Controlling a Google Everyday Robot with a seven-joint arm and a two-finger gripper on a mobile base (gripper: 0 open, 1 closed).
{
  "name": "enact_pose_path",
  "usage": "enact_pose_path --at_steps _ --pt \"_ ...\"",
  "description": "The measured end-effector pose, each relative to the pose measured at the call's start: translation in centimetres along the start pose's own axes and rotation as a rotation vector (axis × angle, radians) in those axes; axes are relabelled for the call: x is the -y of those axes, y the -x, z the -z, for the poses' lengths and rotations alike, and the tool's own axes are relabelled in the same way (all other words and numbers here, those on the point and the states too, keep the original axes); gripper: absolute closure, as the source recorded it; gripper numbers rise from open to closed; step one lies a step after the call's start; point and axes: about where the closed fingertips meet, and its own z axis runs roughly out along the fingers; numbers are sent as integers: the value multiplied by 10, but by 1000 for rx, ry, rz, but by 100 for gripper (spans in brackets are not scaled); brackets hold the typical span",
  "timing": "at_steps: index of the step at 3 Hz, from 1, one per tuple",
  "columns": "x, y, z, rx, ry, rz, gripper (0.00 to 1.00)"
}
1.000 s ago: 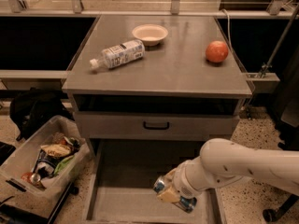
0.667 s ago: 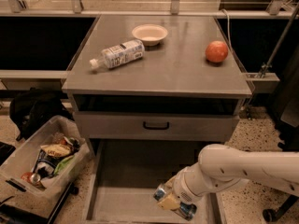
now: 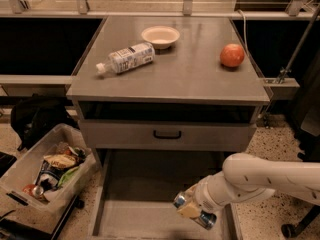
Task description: Place redbull can into middle drawer
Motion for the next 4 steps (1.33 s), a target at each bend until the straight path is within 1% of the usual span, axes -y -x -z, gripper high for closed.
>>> enact_pose_path --at_steps 1,2,3,4 --pt "64 -33 -10 61 -31 -46 100" --pt "66 -33 -11 63 -31 -47 100" --pt "66 -38 -26 35 -18 -51 100" --pt "75 -58 -55 25 29 -77 100"
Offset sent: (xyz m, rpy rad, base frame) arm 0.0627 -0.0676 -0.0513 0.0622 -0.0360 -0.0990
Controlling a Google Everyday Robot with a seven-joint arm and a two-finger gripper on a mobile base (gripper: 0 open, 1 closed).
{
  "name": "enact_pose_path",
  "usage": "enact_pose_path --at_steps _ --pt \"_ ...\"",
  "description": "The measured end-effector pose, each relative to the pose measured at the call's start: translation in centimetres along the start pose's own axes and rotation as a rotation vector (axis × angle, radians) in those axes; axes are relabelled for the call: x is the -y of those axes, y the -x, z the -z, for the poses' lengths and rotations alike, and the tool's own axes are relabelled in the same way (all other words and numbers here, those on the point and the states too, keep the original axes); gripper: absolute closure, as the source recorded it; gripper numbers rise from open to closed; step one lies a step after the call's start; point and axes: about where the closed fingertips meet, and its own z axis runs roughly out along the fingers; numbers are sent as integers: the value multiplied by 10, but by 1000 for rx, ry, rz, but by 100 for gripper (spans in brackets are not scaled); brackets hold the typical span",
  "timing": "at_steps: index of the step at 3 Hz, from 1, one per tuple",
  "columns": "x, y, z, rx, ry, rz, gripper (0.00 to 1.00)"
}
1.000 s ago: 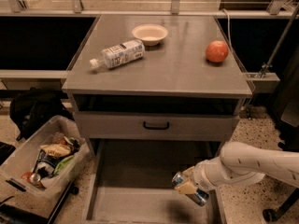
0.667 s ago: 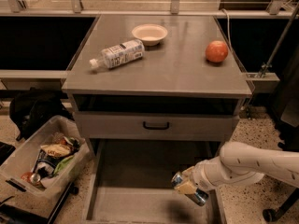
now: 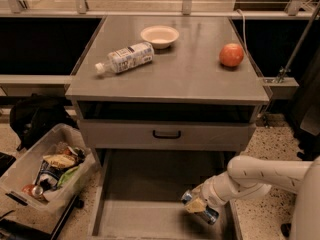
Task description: Place redbull can into middle drawer
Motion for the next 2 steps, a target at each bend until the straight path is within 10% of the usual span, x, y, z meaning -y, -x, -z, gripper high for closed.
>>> enact_pose_path --at_steps 2 --pt "11 -47 -66 19 155 -121 100"
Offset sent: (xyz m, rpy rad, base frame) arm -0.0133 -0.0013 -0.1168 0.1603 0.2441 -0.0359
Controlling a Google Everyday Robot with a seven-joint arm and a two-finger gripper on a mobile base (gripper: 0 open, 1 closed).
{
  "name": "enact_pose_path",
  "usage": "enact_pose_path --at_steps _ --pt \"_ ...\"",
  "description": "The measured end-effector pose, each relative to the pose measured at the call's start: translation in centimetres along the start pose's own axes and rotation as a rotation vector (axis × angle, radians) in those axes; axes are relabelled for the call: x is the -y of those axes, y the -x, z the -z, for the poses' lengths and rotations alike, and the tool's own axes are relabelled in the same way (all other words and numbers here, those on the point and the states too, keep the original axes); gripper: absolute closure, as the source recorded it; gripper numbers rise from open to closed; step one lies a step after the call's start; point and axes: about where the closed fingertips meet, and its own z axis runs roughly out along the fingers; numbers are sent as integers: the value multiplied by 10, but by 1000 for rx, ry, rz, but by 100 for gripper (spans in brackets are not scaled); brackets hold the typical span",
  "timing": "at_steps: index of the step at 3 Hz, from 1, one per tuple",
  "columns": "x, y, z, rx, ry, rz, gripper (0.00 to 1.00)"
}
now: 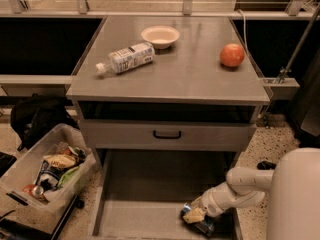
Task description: Place redbull can into middle drawer
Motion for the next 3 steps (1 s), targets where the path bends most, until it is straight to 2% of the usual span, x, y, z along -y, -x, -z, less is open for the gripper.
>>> enact_pose_path --at_steps 1,3 --pt "-1 -1 -2 0 8 -4 81" --pt "-1 -1 -2 0 8 -4 36"
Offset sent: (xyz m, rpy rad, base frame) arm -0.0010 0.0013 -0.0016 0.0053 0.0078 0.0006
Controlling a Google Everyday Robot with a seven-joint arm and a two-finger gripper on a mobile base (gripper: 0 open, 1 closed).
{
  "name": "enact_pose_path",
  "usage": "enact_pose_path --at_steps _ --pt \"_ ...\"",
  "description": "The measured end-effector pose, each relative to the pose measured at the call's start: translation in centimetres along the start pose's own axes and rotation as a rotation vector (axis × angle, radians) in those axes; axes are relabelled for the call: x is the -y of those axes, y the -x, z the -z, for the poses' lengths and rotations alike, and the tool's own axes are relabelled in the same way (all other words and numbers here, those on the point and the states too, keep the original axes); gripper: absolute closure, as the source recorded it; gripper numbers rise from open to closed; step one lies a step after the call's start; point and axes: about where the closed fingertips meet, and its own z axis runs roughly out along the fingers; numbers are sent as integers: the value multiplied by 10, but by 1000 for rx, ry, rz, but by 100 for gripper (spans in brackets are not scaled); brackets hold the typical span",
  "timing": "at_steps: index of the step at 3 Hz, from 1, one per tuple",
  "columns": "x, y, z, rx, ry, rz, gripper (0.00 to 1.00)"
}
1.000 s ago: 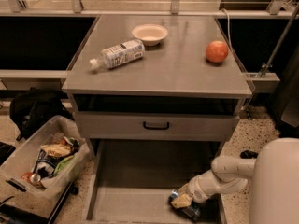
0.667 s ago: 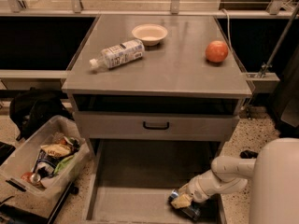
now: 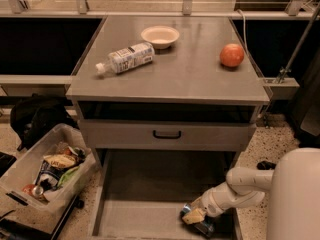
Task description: Place redbull can into middle drawer
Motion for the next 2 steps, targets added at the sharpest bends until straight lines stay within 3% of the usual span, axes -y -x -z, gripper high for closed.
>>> enact_pose_path --at_steps 1,2 --pt "0 0 0 0 0 0 12" --pt "0 0 0 0 0 0 0"
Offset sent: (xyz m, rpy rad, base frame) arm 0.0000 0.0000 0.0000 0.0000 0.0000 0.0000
